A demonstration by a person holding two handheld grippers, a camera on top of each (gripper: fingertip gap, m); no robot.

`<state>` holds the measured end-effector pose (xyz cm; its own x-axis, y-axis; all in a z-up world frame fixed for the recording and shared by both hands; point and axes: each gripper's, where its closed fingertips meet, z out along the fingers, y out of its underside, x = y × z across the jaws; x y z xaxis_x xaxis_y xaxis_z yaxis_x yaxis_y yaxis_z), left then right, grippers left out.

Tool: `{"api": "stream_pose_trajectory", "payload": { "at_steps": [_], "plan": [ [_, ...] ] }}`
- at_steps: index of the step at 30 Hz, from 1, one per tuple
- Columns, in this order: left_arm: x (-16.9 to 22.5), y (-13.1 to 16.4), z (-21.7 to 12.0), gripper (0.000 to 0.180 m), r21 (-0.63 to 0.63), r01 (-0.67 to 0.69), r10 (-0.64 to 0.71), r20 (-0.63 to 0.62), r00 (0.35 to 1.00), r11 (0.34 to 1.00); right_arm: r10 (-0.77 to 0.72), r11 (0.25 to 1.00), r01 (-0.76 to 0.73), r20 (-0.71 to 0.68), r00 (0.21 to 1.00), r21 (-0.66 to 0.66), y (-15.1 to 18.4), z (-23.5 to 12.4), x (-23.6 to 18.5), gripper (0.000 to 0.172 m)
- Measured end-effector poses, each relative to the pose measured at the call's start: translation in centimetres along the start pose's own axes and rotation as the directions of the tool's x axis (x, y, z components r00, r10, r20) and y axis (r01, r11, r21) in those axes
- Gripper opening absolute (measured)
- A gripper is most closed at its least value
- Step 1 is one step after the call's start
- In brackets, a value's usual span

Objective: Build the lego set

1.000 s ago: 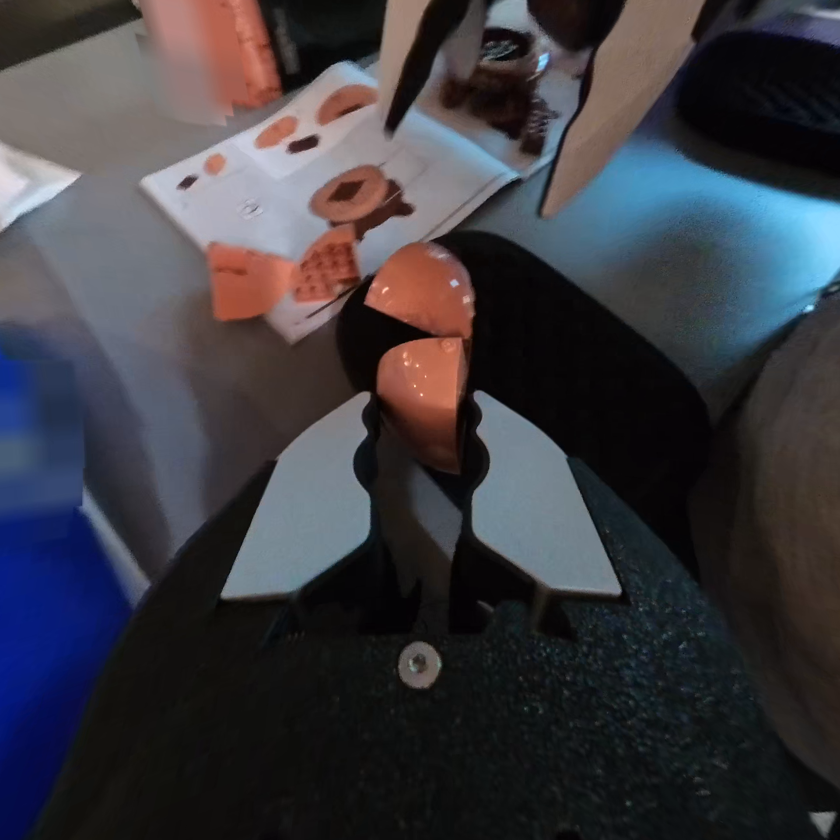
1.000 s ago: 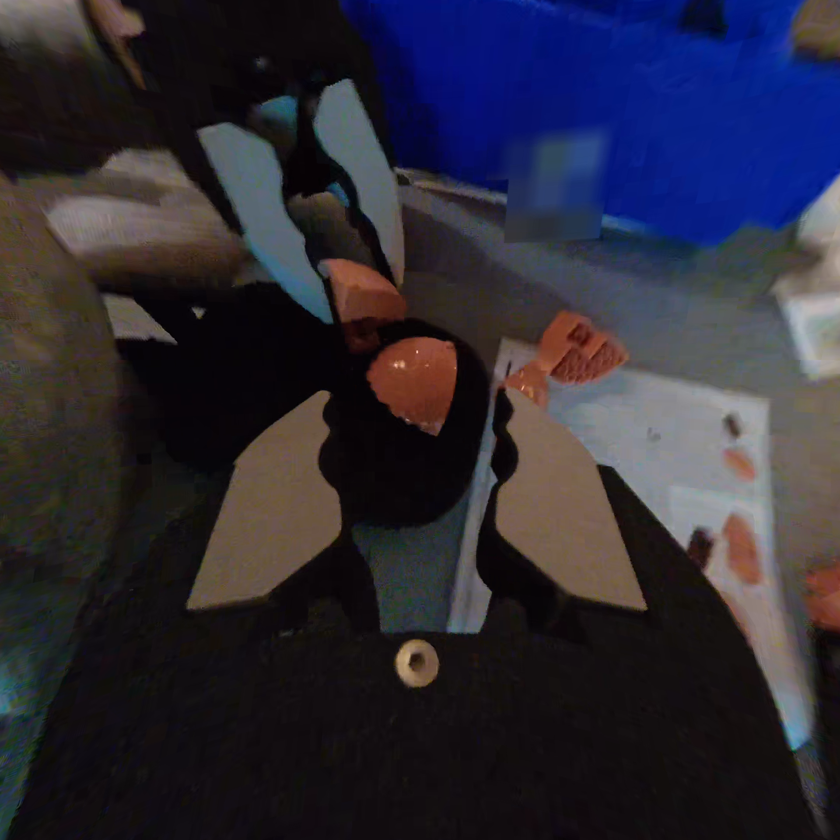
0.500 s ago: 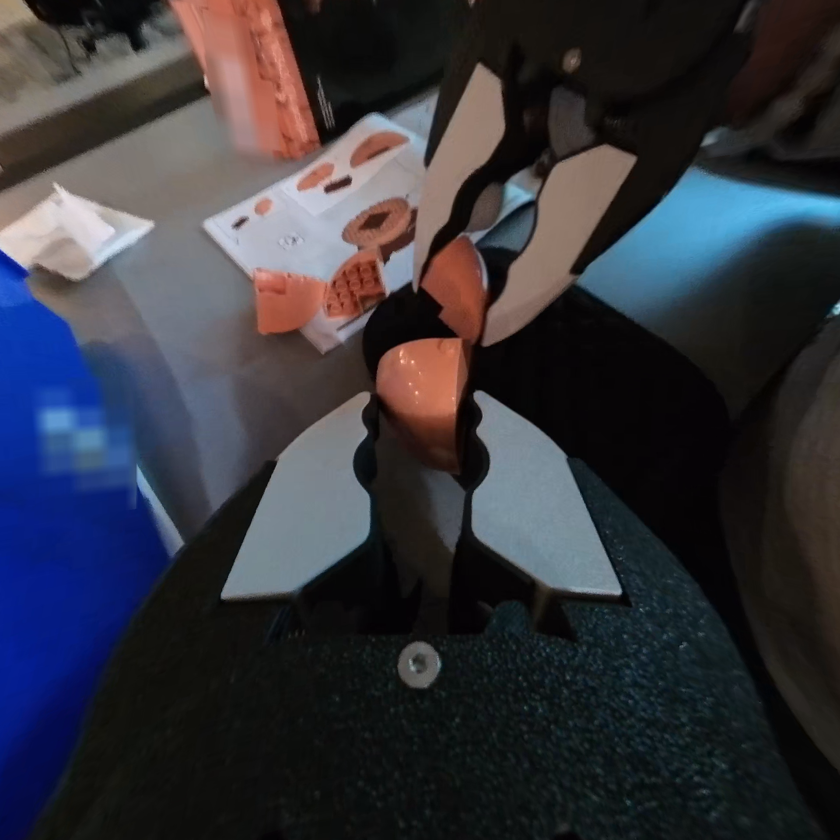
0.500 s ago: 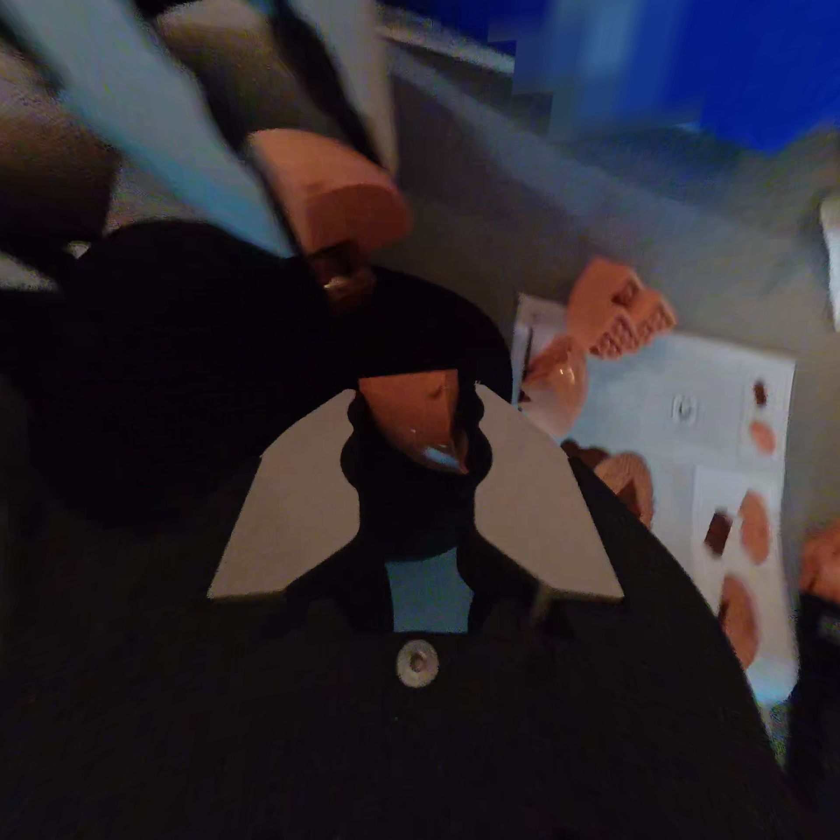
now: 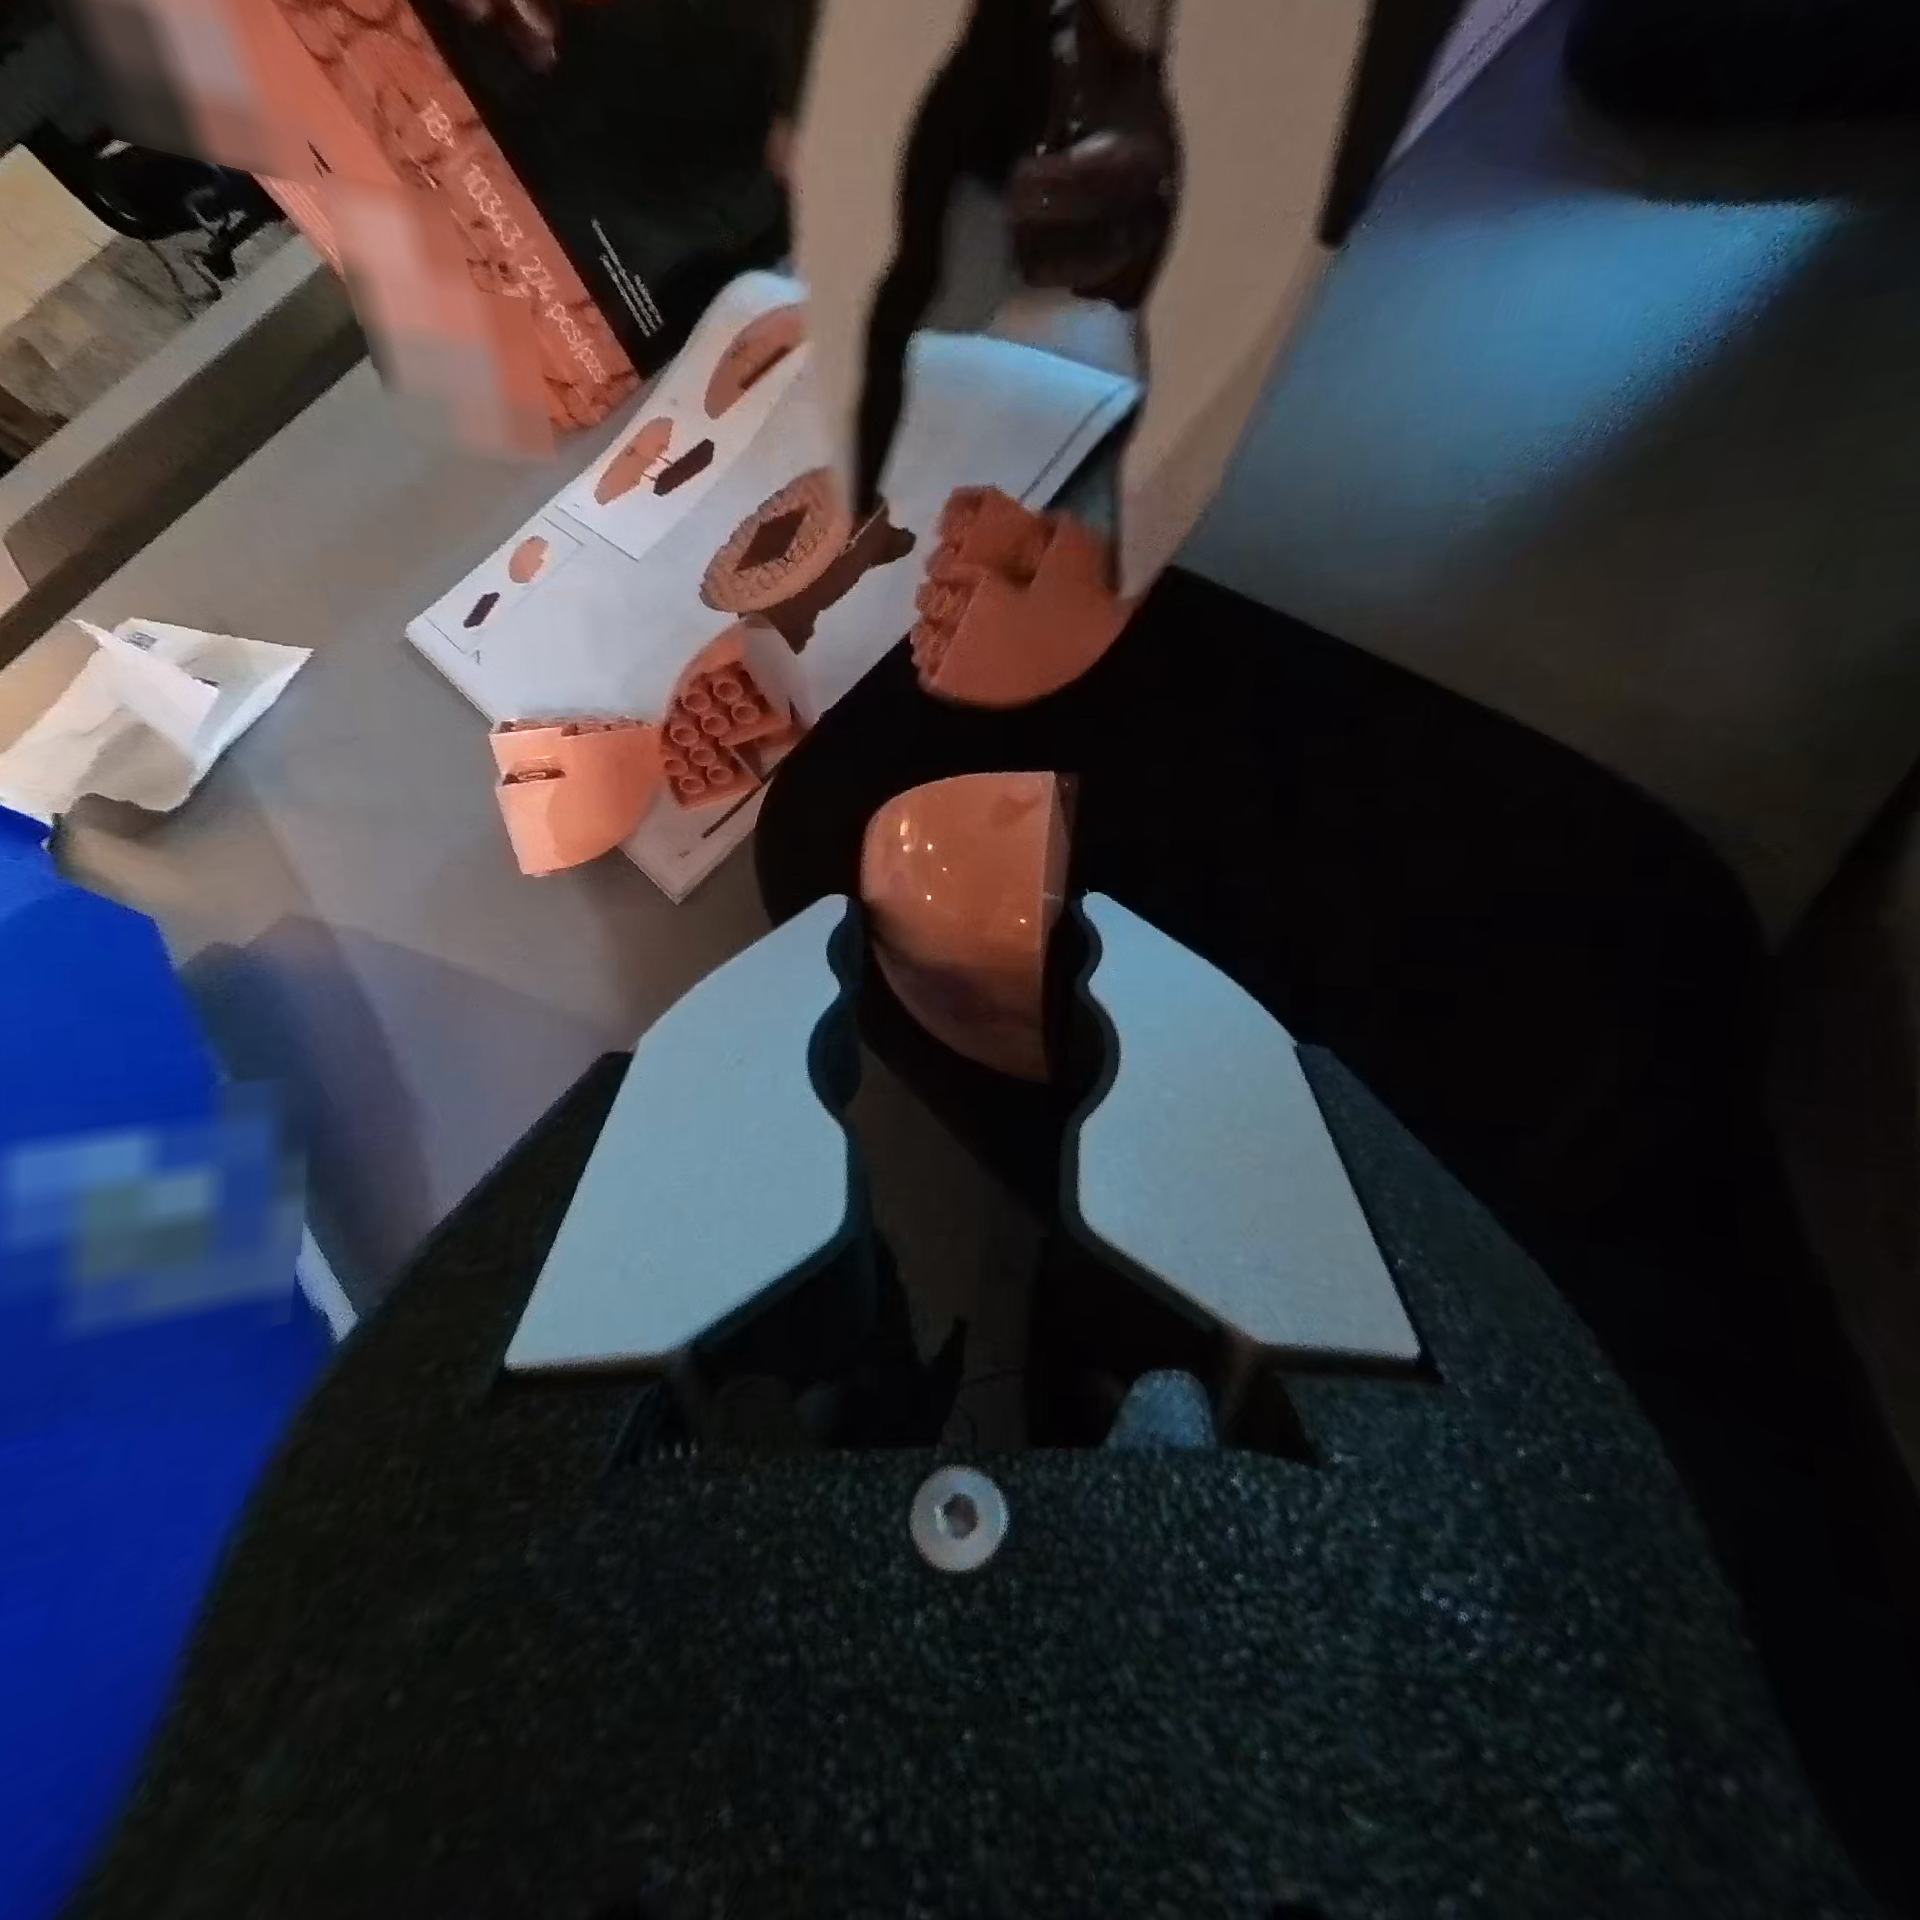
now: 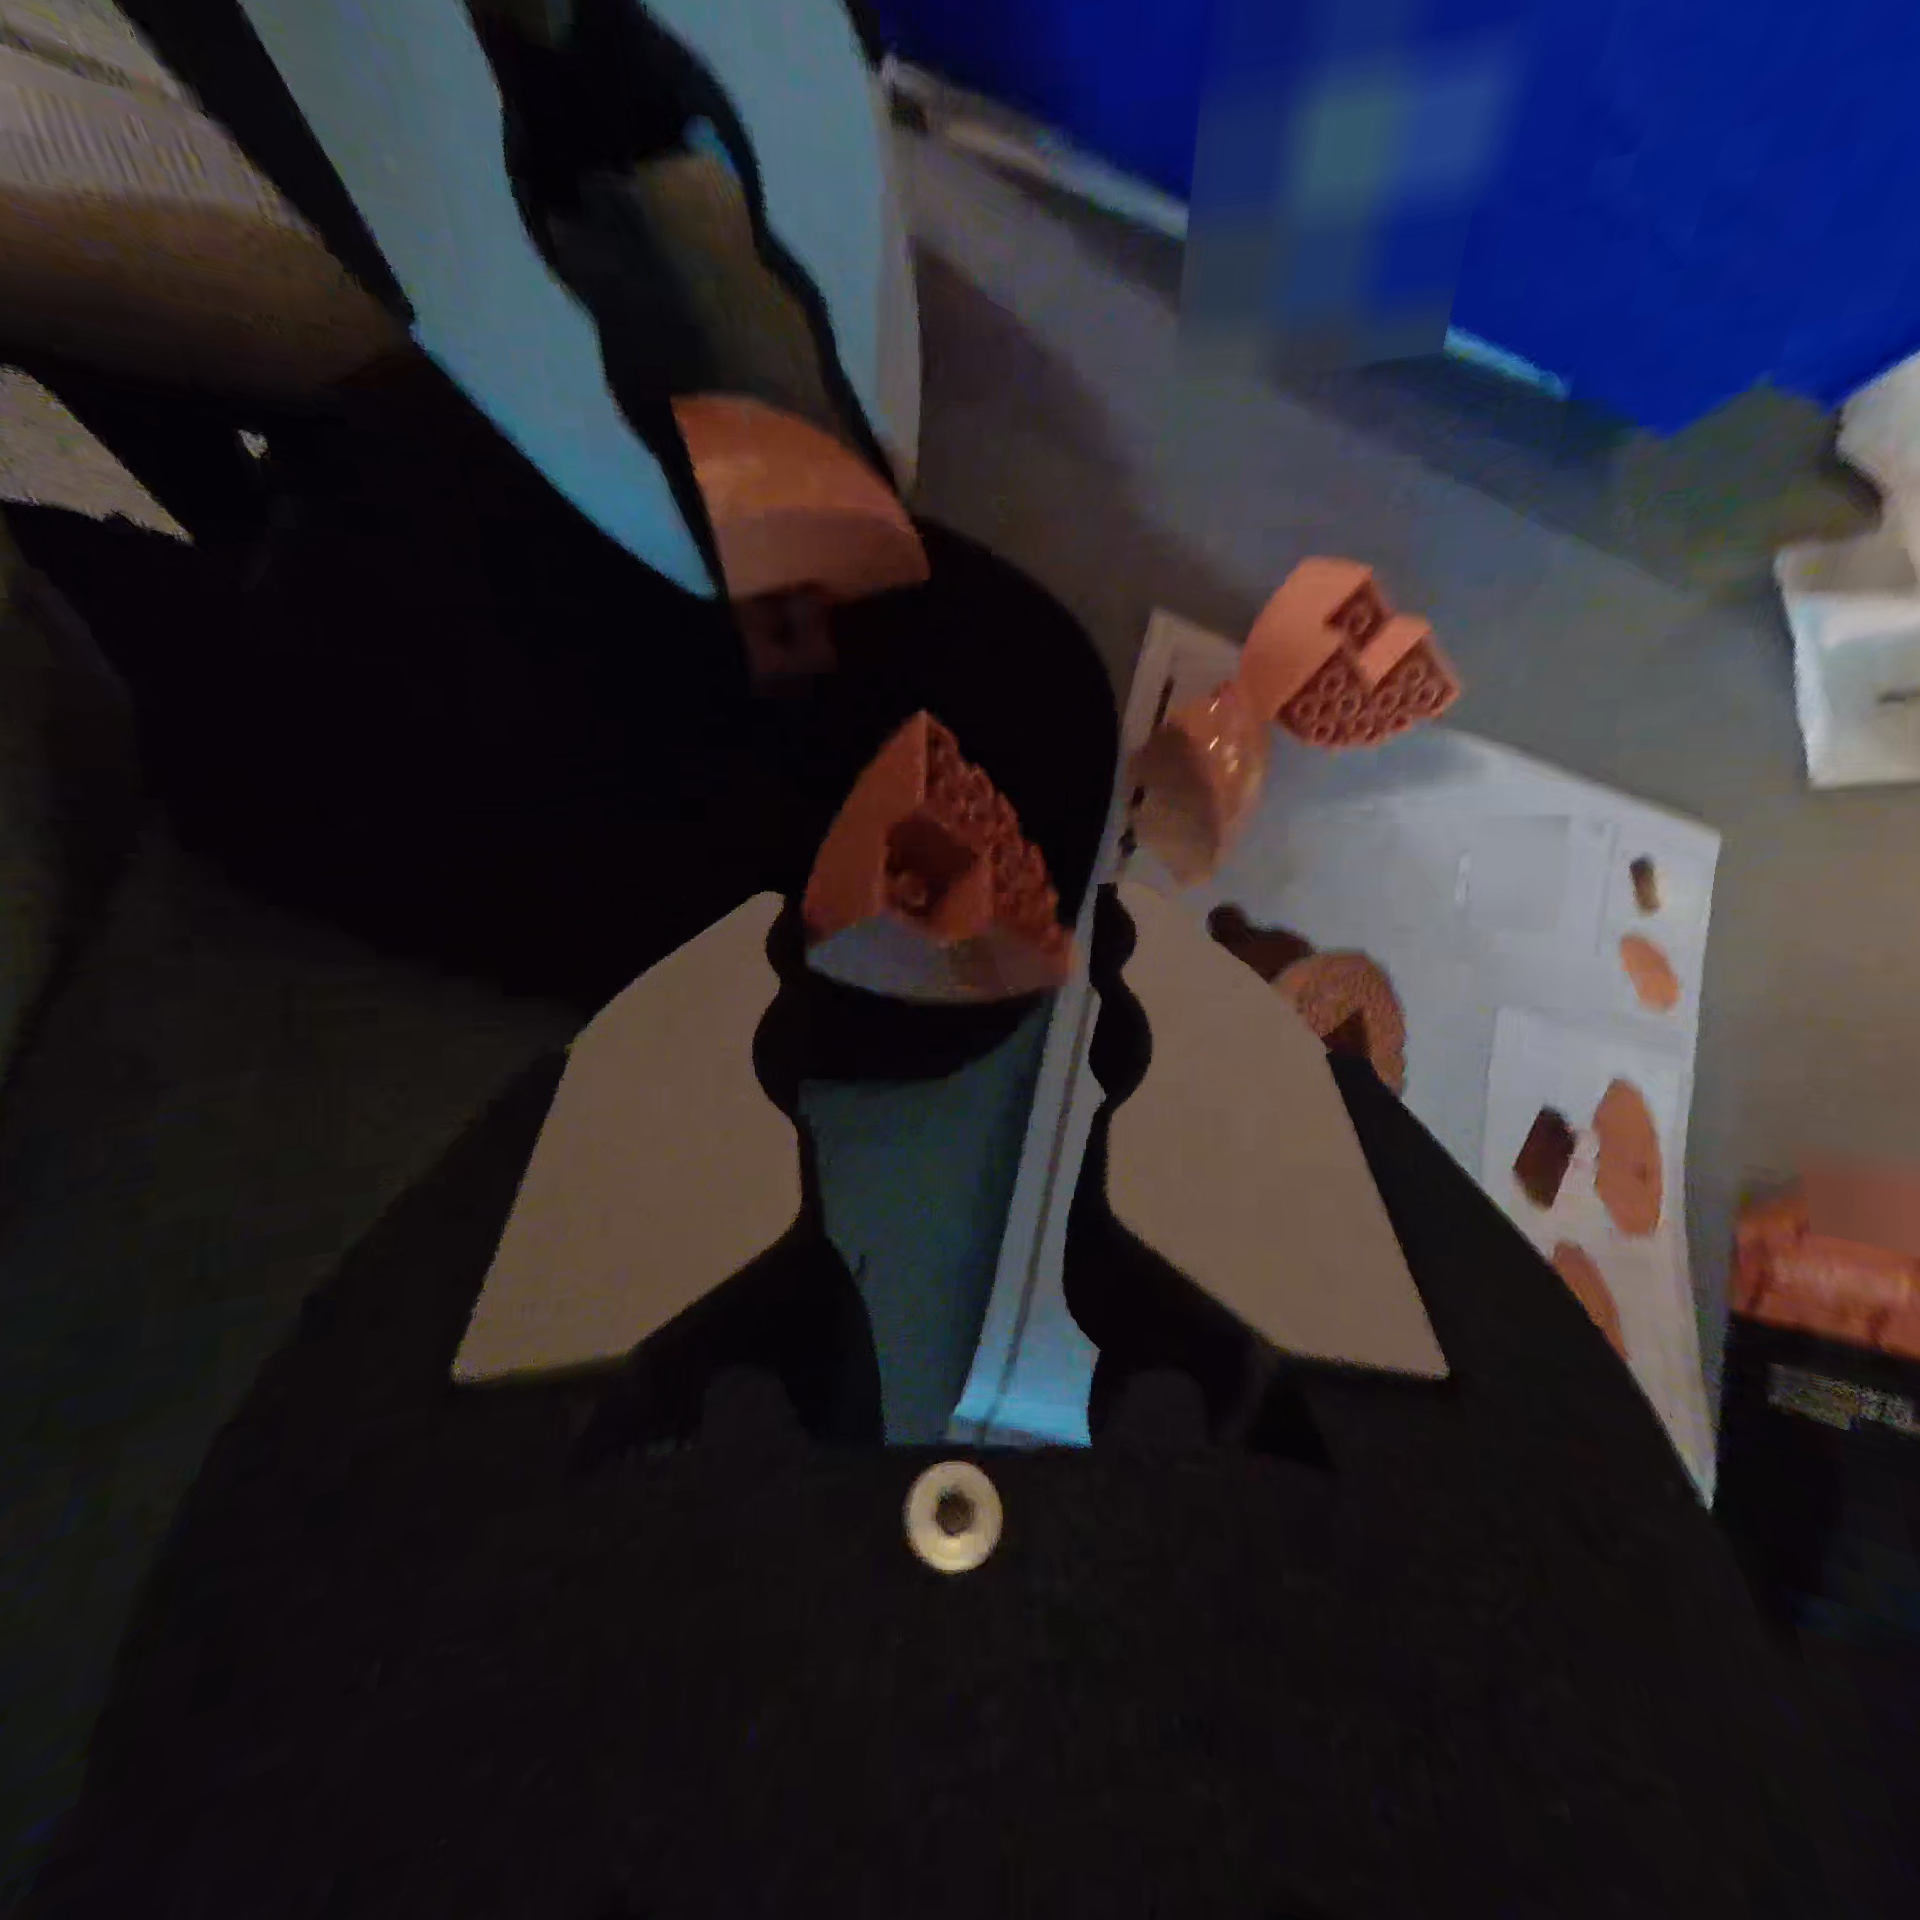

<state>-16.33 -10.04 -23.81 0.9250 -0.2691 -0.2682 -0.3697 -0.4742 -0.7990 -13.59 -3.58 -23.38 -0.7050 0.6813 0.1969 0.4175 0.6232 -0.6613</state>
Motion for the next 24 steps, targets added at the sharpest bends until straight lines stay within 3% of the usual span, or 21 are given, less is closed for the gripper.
{"api": "stream_pose_trajectory", "payload": {
  "at_steps": [2,5,7,11,15,17,19,20,22,24],
  "plan": [
    [0.0,0.1,0.0,0.036,-0.004,-0.004,0.004,-0.007,1.000,1.000,-0.095,0.994,0.097,0.026,0.995,-0.053,1.1,-0.4,-1.1,0.049],
    [-0.1,0.0,0.0,0.037,-0.006,-0.018,0.018,-0.016,1.000,1.000,-0.268,0.962,0.270,0.068,0.961,-0.028,0.7,-1.3,-0.6,0.043],
    [-0.2,-0.1,0.0,0.036,-0.016,-0.037,0.037,-0.005,0.999,0.999,-0.267,0.963,0.271,0.151,0.952,-0.005,-0.1,-1.8,0.5,0.040],
    [0.0,-0.4,-0.1,0.036,-0.011,-0.032,0.032,0.003,0.999,0.999,-0.093,0.996,0.088,0.432,0.897,0.030,-1.4,-2.0,1.0,0.034],
    [0.4,-0.4,-0.1,0.037,-0.007,-0.011,0.011,-0.003,1.000,1.000,-0.006,0.999,0.023,0.474,0.881,-0.029,-0.7,0.3,2.3,0.032],
    [0.3,-0.5,-0.1,0.036,-0.004,-0.006,0.006,-0.005,1.000,1.000,0.102,0.994,-0.062,0.530,0.842,-0.092,-0.5,1.2,1.7,0.045],
    [0.3,-0.5,-0.1,0.036,-0.004,-0.003,0.003,-0.003,1.000,1.000,0.243,0.969,-0.161,0.610,0.755,-0.187,-0.2,1.4,0.2,0.068],
    [0.2,-0.5,-0.1,0.036,-0.002,0.000,0.000,-0.003,1.000,1.000,0.320,0.947,-0.231,0.617,0.719,-0.223,-0.2,1.6,-0.1,0.069],
    [0.3,-0.5,0.0,0.036,0.004,0.009,-0.009,-0.009,1.000,1.000,0.436,0.898,-0.372,0.581,0.687,-0.234,-0.5,1.8,0.5,0.057],
    [0.4,-0.4,0.2,0.037,0.006,0.018,-0.018,-0.015,1.000,1.000,0.437,0.894,-0.409,0.563,0.702,-0.183,-0.6,1.7,0.7,0.036]
  ]
}}
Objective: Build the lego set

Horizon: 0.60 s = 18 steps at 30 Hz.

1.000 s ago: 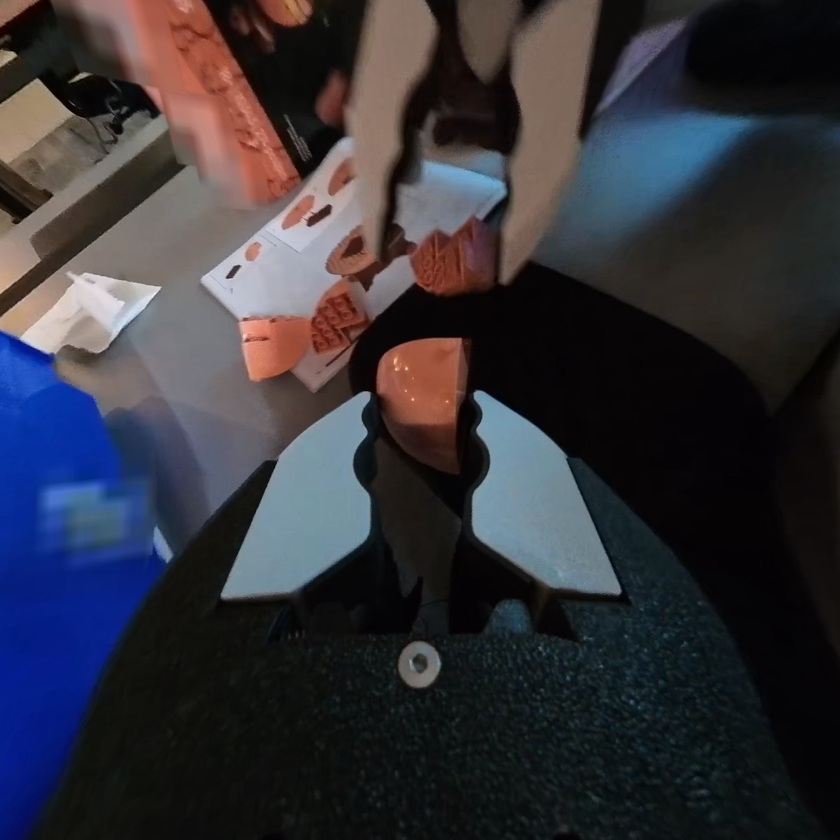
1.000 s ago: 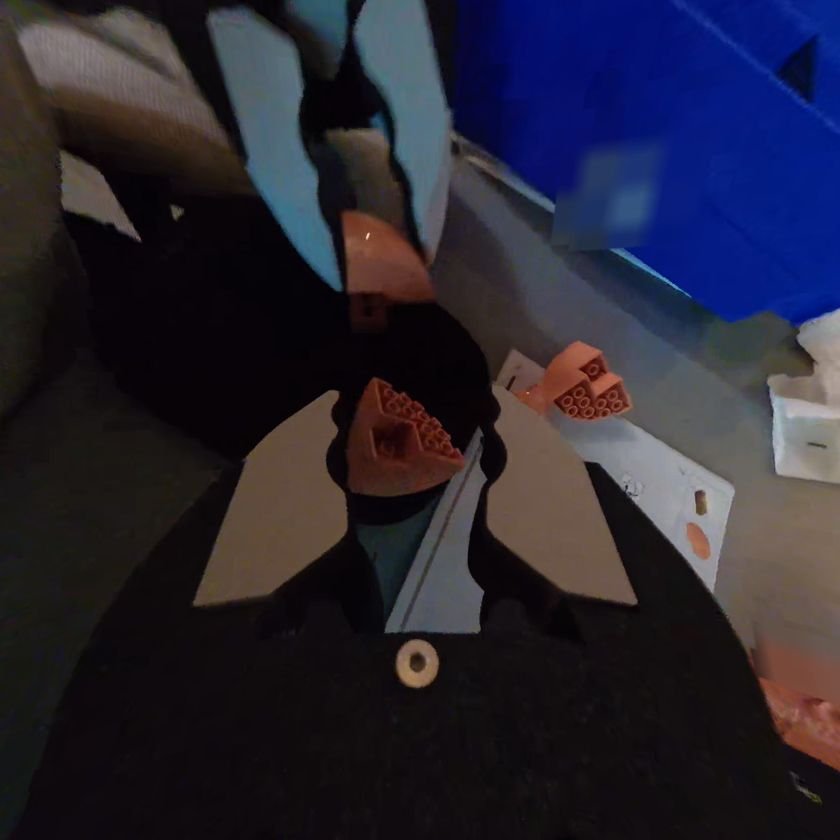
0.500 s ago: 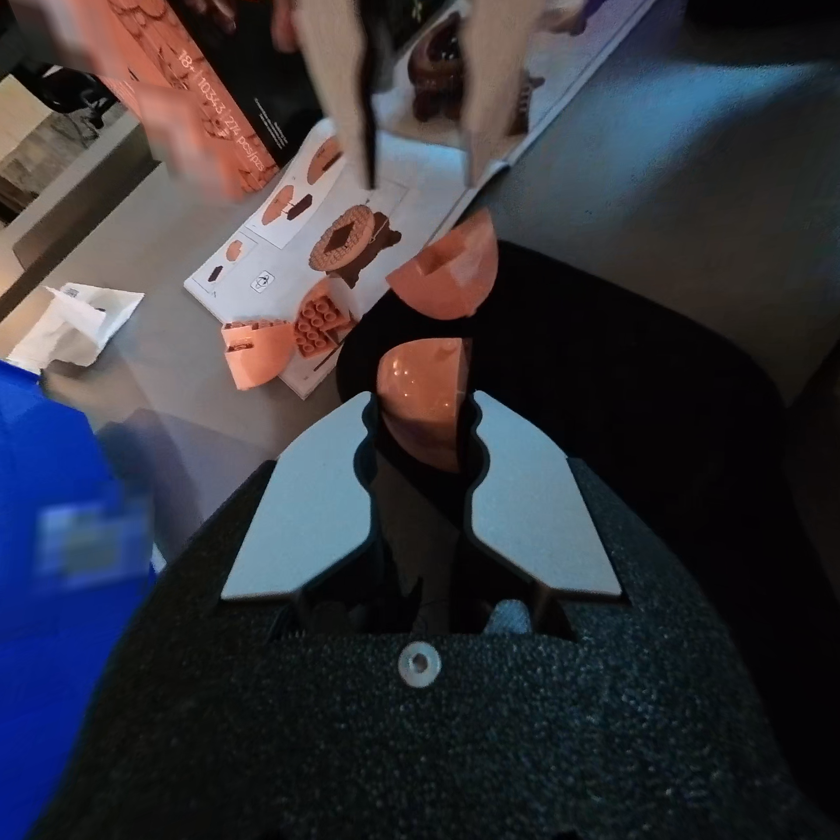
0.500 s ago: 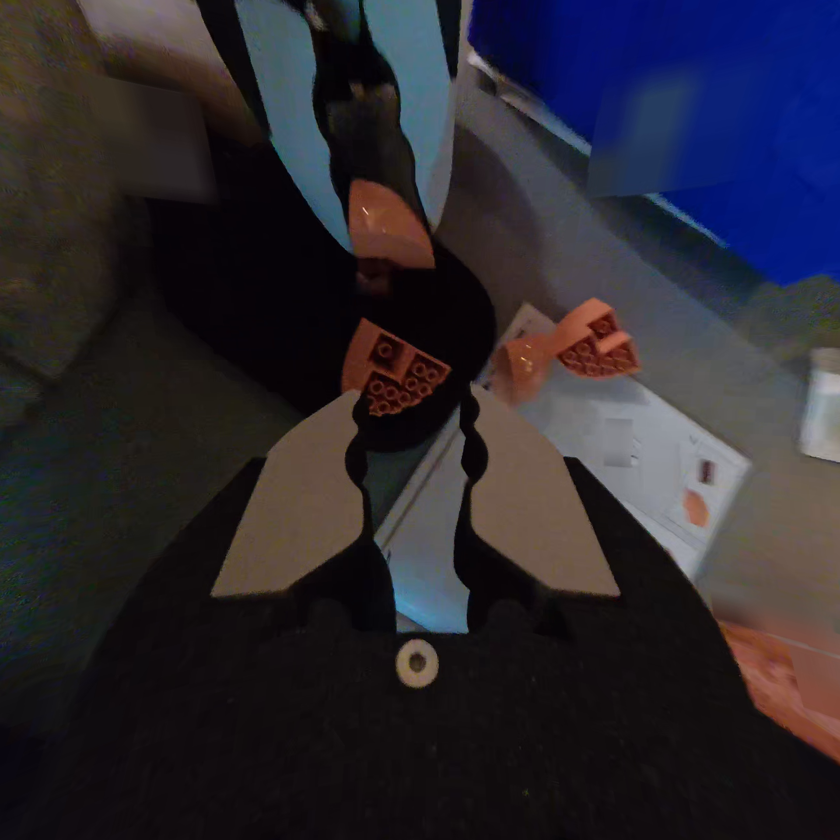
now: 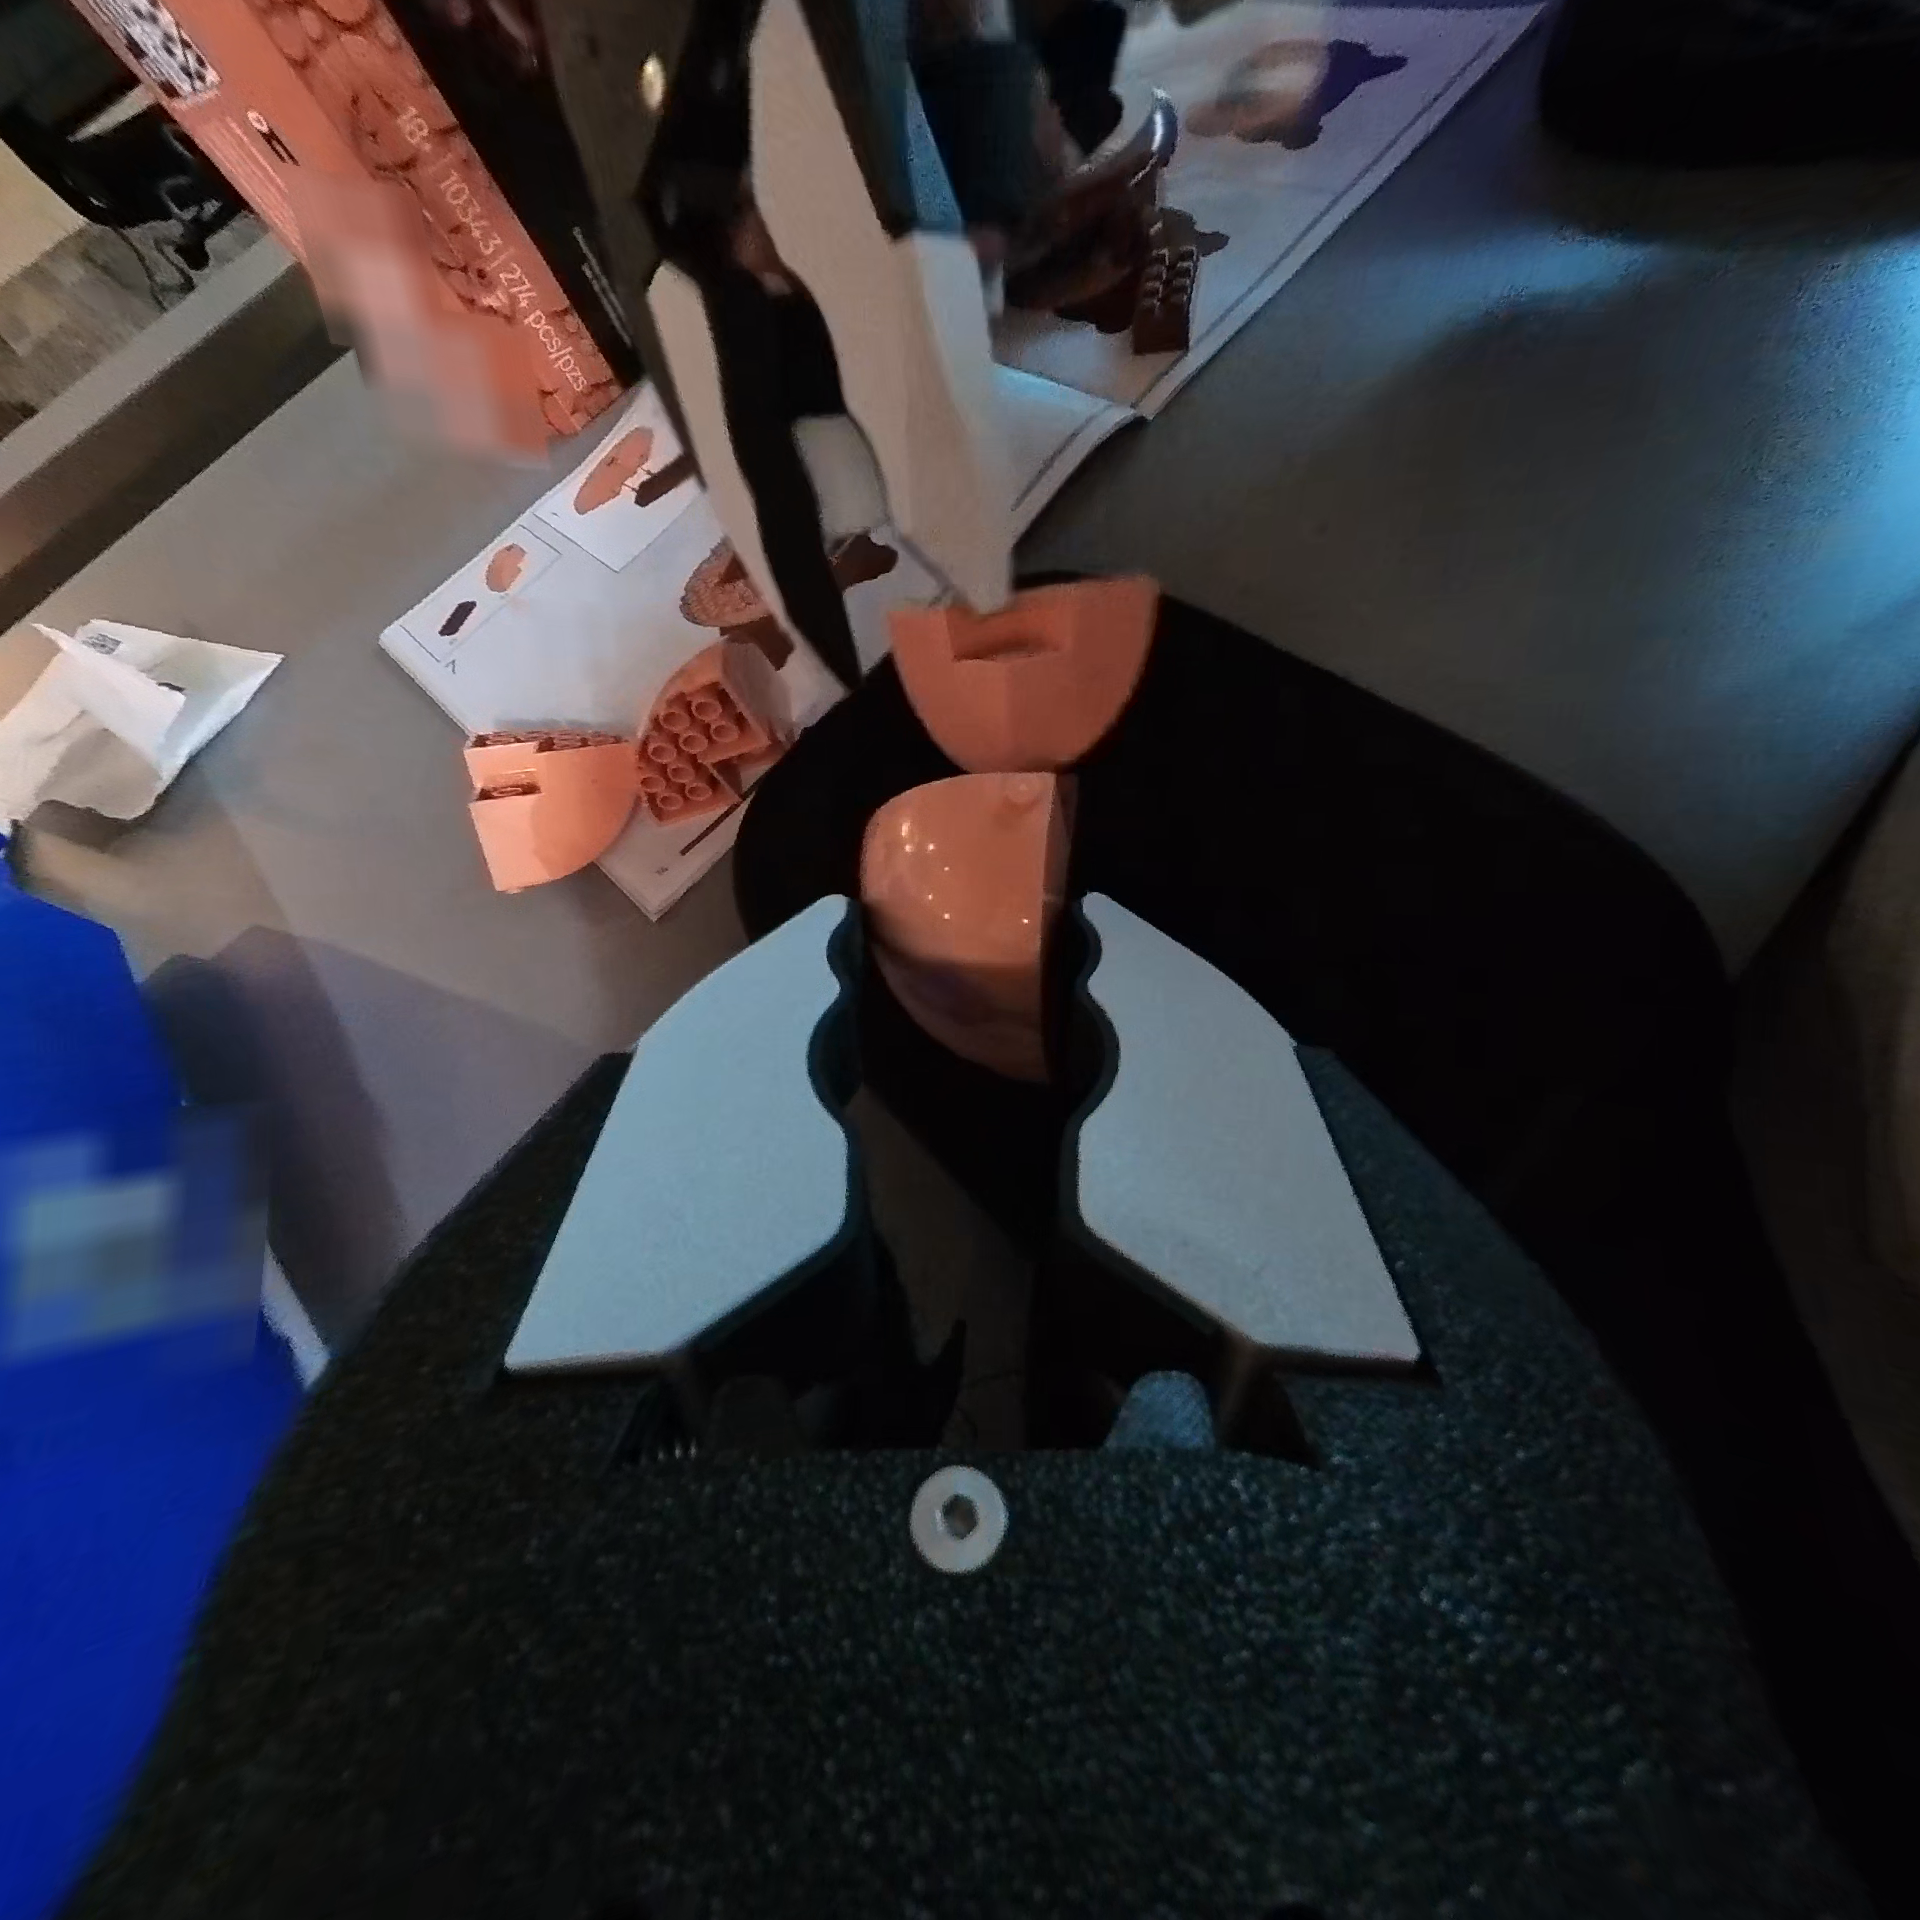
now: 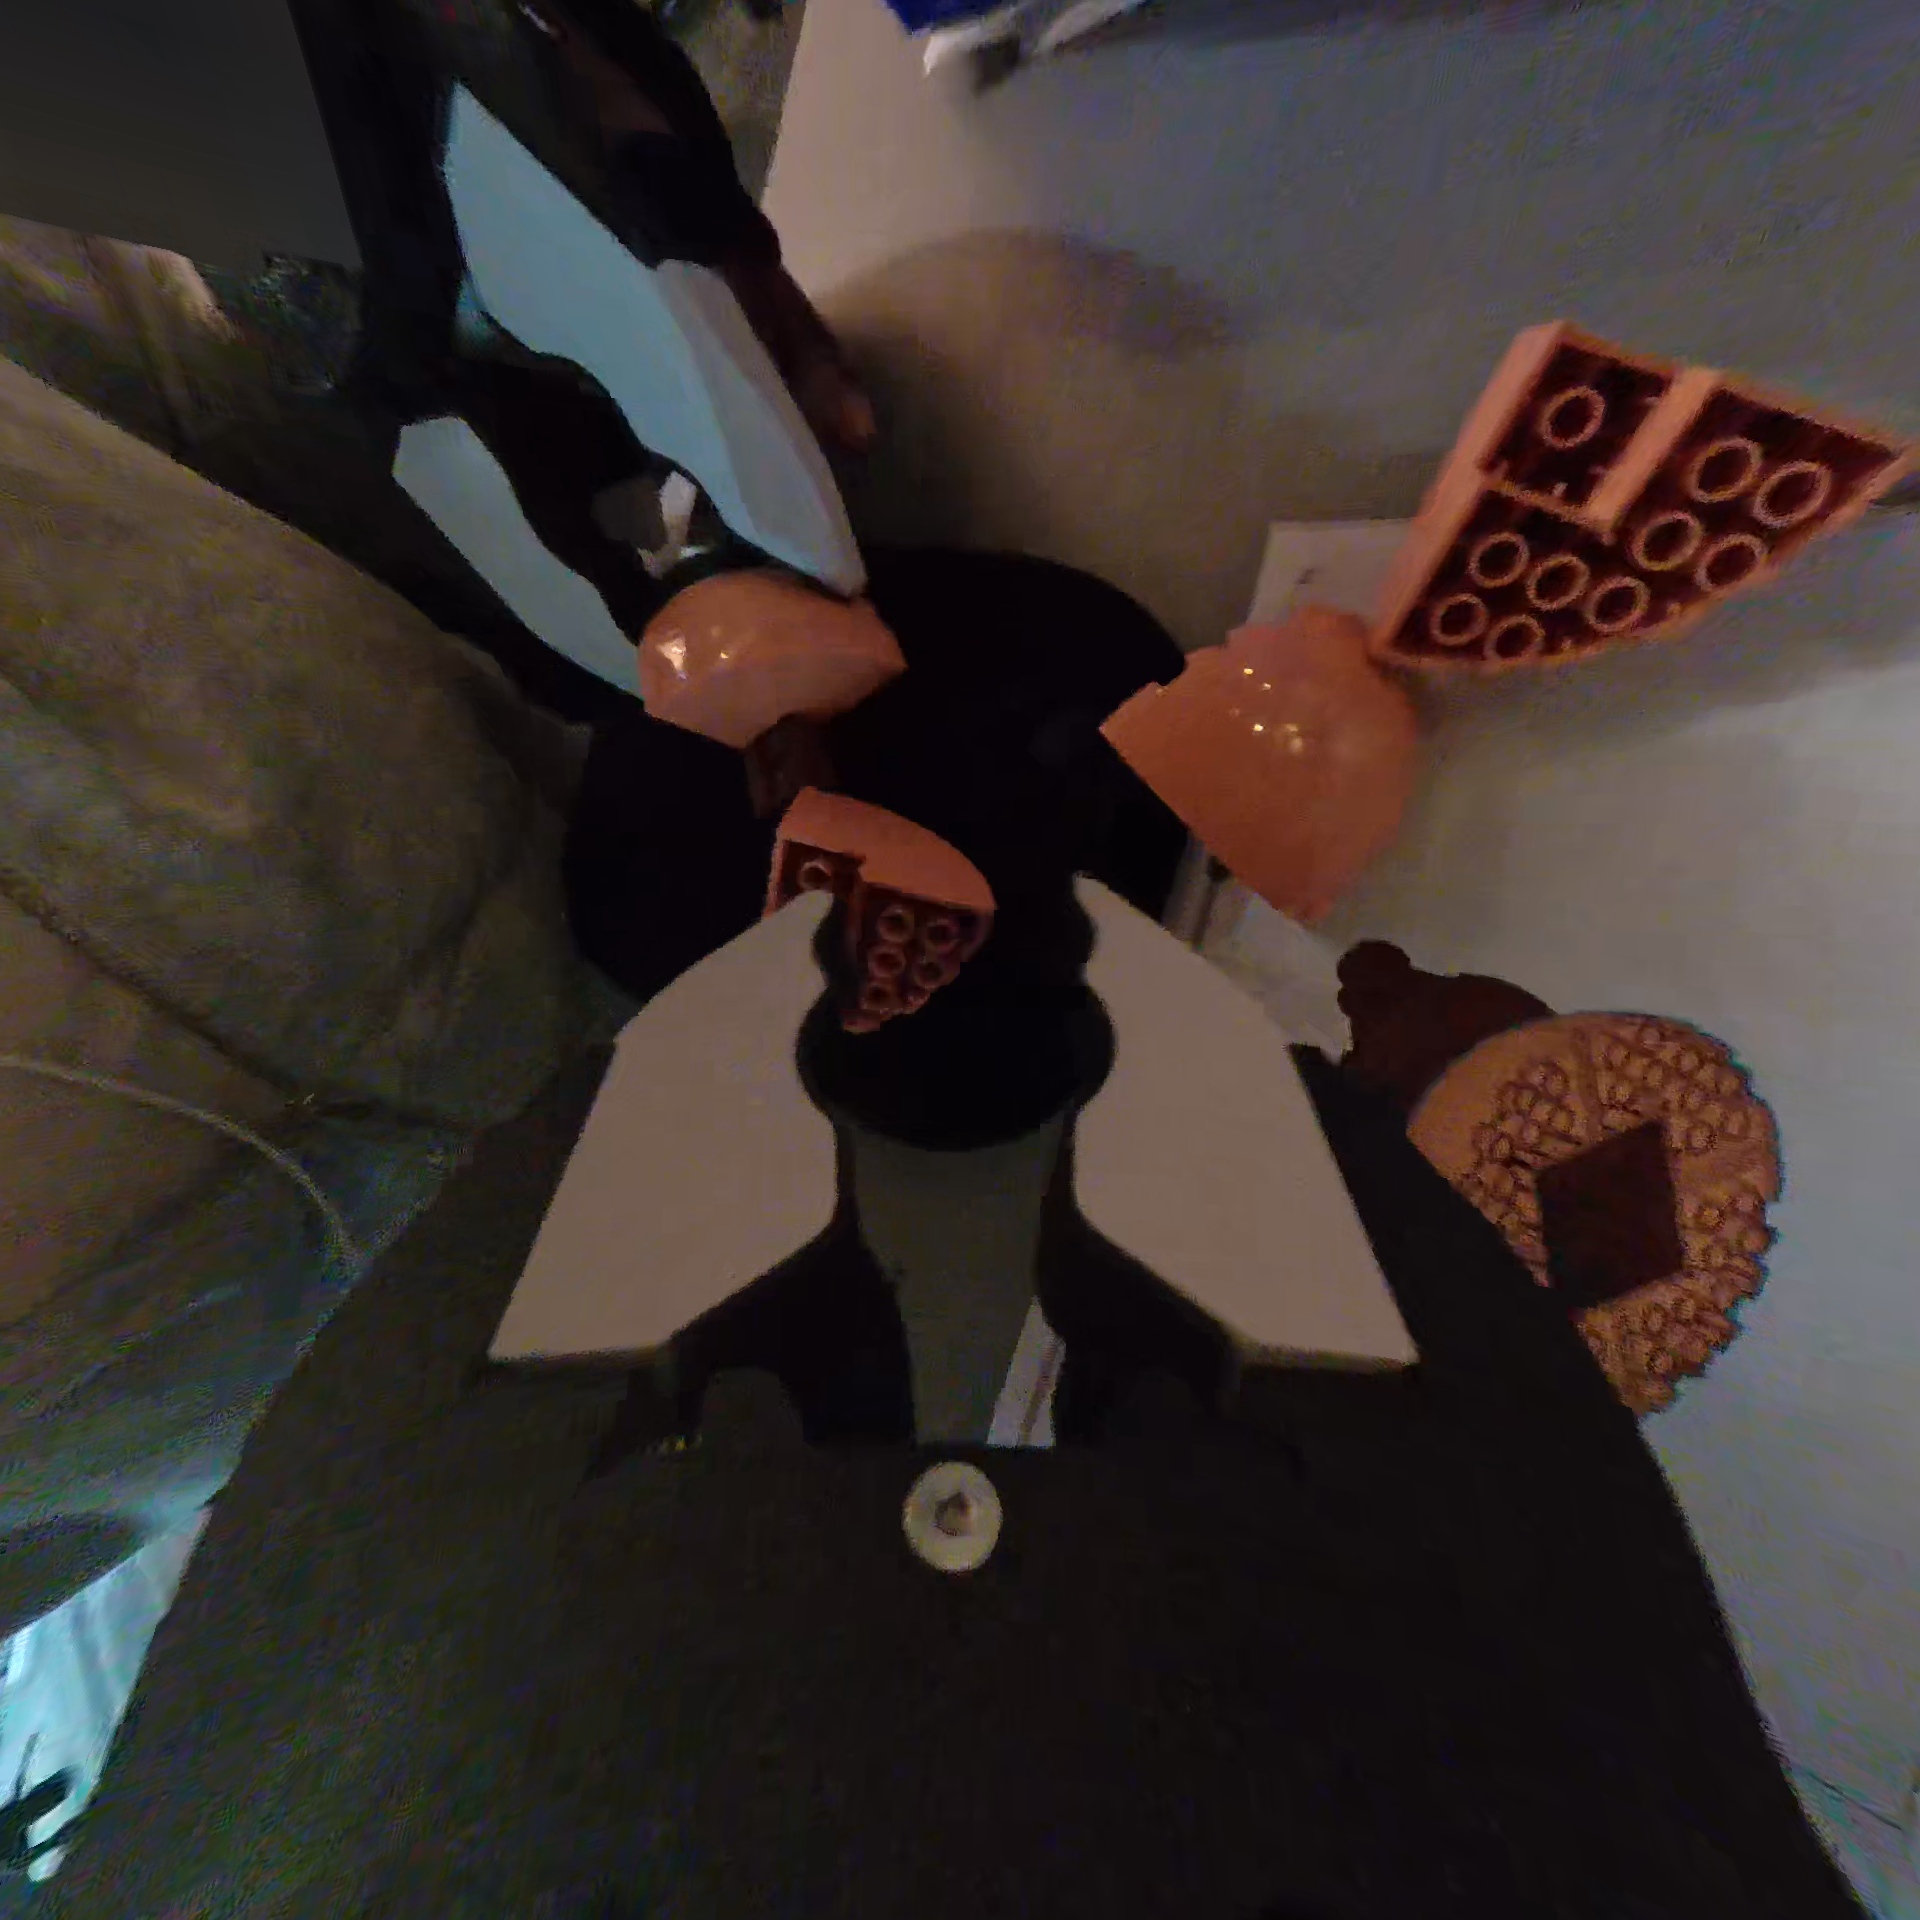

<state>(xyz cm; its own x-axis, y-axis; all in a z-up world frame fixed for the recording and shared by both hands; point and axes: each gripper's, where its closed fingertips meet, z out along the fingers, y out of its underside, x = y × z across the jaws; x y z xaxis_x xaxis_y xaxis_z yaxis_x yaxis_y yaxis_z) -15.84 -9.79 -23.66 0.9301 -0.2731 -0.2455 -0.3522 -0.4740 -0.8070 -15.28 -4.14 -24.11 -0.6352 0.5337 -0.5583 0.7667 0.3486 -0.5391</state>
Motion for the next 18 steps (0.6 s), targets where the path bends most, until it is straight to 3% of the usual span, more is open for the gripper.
{"api": "stream_pose_trajectory", "payload": {
  "at_steps": [1,4,7,8,10,12,13,15,18],
  "plan": [
    [0.0,0.0,0.1,0.037,0.001,0.004,-0.004,0.000,1.000,1.000,-0.022,1.000,0.022,0.012,1.000,0.018,0.2,0.2,-0.6,0.028],
    [-0.2,0.5,0.3,0.037,-0.025,0.007,-0.007,0.003,1.000,1.000,-0.140,0.988,0.143,-0.063,0.988,0.053,0.5,0.8,-1.8,0.024],
    [-0.4,0.5,0.1,0.037,-0.015,0.037,-0.037,0.002,0.999,0.999,-0.252,0.954,0.286,-0.273,0.928,0.088,-0.2,0.1,-1.7,0.024],
    [-0.6,0.4,0.1,0.037,-0.008,0.052,-0.052,0.008,0.999,0.999,-0.273,0.932,0.347,-0.427,0.862,0.104,-1.2,-1.0,-0.7,0.024],
    [-1.3,0.4,-0.1,0.037,0.005,0.099,-0.099,0.038,0.994,0.995,-0.291,0.808,0.580,-0.786,0.546,0.104,-4.5,-4.9,0.3,0.024],
    [-2.0,0.2,-0.3,0.036,0.034,0.151,-0.153,0.061,0.986,0.988,-0.289,0.701,0.711,-0.931,0.223,-0.047,-5.4,-6.4,-0.4,0.024],
    [-2.4,0.0,-0.5,0.037,0.053,0.173,-0.176,0.073,0.982,0.984,-0.315,0.696,0.705,-0.940,0.131,-0.135,-4.9,-5.7,-0.4,0.024],
    [-2.8,-0.1,-0.9,0.037,0.078,0.204,-0.211,0.094,0.973,0.976,-0.377,0.694,0.679,-0.925,0.056,-0.241,-3.4,-3.4,-0.4,0.024],
    [-2.8,-0.1,-1.2,0.037,0.086,0.204,-0.213,0.105,0.971,0.975,-0.391,0.699,0.659,-0.920,0.026,-0.278,-1.7,-2.0,-1.3,0.024]
  ]
}}
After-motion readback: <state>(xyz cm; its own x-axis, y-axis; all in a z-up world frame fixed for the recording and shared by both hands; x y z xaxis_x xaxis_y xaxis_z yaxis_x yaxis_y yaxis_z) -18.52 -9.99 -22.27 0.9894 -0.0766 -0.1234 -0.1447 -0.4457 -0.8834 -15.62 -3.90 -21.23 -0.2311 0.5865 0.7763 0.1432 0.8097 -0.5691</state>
